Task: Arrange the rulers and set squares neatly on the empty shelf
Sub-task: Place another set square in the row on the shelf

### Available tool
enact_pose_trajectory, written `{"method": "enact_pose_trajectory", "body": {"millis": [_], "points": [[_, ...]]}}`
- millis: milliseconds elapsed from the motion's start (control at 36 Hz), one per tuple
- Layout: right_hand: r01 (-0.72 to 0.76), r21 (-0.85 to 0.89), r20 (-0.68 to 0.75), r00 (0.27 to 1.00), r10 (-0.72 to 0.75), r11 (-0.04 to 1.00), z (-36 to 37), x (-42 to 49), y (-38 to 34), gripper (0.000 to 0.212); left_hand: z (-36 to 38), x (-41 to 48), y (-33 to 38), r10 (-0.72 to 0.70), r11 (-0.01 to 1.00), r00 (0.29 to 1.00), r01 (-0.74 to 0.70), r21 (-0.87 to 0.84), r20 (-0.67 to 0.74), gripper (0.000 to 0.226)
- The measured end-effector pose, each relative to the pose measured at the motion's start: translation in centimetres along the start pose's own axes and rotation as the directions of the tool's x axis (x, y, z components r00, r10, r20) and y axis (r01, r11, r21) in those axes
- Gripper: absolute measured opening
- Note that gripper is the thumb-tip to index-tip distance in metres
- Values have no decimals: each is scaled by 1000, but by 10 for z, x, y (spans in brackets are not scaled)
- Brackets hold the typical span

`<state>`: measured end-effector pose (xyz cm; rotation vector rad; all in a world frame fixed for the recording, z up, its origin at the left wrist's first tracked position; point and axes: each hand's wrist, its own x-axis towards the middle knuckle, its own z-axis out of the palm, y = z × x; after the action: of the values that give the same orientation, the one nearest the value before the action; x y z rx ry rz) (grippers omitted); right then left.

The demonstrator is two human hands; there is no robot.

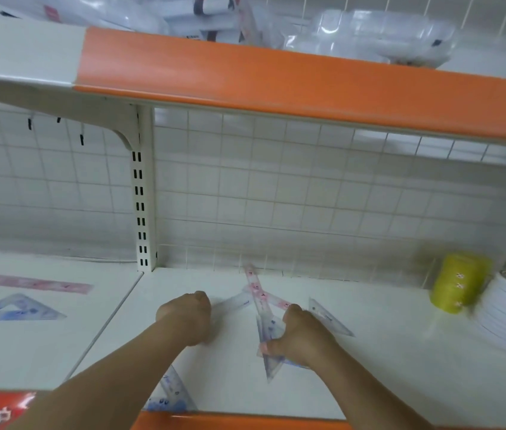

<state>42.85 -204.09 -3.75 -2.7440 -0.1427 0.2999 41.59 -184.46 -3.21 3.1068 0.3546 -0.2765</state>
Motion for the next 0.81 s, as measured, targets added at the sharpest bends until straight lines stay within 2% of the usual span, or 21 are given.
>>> {"method": "enact_pose_trajectory", "body": {"millis": [111, 306, 417, 500, 667, 806], "points": [[3, -85, -25, 1000, -5, 996, -5, -2, -4, 65, 0, -4, 2, 39, 999, 999, -39, 27, 8, 32], [8, -140, 0, 1000, -8, 990, -9, -3, -11, 15, -9, -15, 5, 163, 986, 983, -166, 26, 86, 34], [43, -165, -5, 999, -44, 985, -10, -5, -14, 13, -11, -17, 5, 157, 987, 985, -160, 36, 65, 39], [40, -206, 8, 999, -39, 978, -11, -6, -15, 29, -9, -17, 2, 143, 990, 989, -143, 9, 31, 39], [6, -153, 42, 999, 0, 988, -15, -2, -9, 31, 4, -8, -6, 110, 993, 994, -111, -32, -4, 48], [9, -209, 43, 999, 0, 978, -17, 4, -7, 27, 4, -9, -5, 149, 988, 989, -150, -27, -24, 41]]}}
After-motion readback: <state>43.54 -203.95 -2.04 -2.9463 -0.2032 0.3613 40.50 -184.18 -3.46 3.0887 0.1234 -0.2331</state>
